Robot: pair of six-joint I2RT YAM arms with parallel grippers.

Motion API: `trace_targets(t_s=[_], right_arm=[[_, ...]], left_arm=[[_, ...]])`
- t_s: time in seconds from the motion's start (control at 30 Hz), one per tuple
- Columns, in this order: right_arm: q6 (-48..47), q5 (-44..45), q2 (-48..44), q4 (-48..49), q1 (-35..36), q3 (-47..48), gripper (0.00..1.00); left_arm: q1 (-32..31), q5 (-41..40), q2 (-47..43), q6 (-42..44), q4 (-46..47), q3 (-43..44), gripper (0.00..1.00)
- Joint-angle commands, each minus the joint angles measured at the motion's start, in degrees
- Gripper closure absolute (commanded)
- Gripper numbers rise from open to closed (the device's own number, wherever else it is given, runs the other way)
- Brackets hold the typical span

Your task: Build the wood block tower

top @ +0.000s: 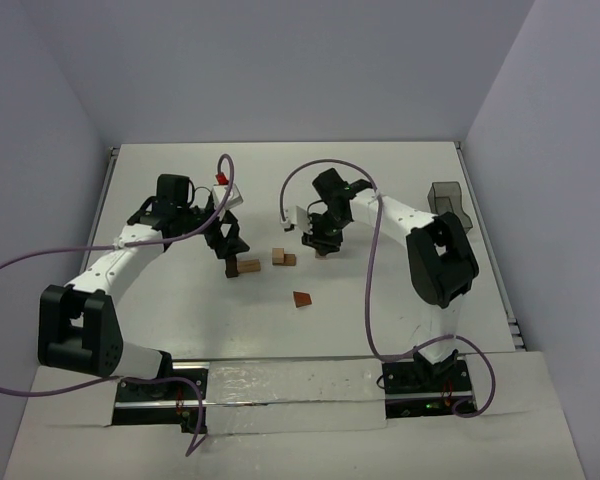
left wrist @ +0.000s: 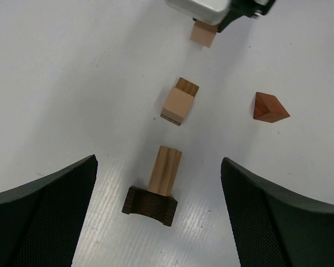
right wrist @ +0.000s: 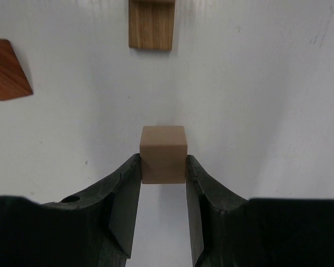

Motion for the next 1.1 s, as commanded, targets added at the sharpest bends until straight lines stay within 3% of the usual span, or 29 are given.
trace_targets(t_s=[0.0,0.43,1.07], right_arm=[[4.1,-0.2,-2.6,-1.9,3.2,4.7,0.83],[11.8,5.6,3.5,0.4,9.9,9.6,0.85],[14.8,5.2,7.2,0.6,11.4,12.5,0.84]], left_arm=[[0.1,-2.4,1.1,-3.8,4.8,-0.3,0.03],[2.8,-1.8,3.0,-7.0,5.4,1.0,0.01],[2.8,-1.9,3.2,-6.5,5.0,1.3,0.01]])
